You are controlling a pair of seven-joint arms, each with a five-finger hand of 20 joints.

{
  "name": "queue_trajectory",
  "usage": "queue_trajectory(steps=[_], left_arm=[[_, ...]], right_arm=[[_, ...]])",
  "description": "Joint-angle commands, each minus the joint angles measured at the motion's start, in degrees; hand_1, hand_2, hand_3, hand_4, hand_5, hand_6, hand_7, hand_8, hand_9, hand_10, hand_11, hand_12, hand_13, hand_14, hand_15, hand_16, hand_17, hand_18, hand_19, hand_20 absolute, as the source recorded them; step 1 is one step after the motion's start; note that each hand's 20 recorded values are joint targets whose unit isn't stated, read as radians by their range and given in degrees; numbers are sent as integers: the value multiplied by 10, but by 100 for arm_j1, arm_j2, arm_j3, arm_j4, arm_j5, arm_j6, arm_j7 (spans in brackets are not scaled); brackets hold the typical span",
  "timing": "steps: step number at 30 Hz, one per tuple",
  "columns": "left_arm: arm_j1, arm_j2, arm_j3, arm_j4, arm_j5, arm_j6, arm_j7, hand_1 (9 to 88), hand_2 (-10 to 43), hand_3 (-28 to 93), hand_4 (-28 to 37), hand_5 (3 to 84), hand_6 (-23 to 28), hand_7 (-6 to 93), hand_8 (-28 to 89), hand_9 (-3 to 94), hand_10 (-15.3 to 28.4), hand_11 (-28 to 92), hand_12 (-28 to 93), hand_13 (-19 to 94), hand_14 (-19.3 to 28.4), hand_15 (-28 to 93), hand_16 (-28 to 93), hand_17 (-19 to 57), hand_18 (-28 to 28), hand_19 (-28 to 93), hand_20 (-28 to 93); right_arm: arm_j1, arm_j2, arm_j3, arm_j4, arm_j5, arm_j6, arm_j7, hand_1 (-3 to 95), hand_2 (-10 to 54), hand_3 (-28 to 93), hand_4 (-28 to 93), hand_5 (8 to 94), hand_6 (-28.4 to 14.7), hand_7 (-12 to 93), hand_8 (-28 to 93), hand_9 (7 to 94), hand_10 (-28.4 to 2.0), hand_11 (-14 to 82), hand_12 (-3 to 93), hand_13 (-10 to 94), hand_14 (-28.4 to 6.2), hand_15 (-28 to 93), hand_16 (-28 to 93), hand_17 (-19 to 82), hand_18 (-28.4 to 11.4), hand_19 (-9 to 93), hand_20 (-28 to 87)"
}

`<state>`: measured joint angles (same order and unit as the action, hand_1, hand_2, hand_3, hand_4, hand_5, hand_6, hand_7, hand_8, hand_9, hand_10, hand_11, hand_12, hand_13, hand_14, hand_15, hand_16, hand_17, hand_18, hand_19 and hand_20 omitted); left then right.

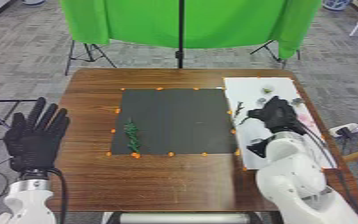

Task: Arrange flowers

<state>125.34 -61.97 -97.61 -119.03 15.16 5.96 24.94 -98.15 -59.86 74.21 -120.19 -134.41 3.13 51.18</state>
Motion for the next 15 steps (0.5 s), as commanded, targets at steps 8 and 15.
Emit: queue_trajectory(steps=[8,15], left_arm=[[272,-63,-120,-61,-257,-28,189,208,125,745,-283,336,80,60,-91,262,150,81,68,179,150,140,-29,-82,112,211,68],[287,-87,-111,-76,-249,25,173,207,125,746,-283,337,81,60,-91,263,151,80,68,180,150,144,-30,-79,109,211,67]], right_arm=[[-792,516,1180,450,-598,-381,584,348,-95,797,-281,676,-82,207,-114,601,-233,439,244,541,-215,792,248,298,-284,920,544],[-906,455,1261,574,-461,-798,693,400,-95,847,-282,671,-73,205,-122,590,-220,444,242,539,-205,791,249,296,-284,919,547]])
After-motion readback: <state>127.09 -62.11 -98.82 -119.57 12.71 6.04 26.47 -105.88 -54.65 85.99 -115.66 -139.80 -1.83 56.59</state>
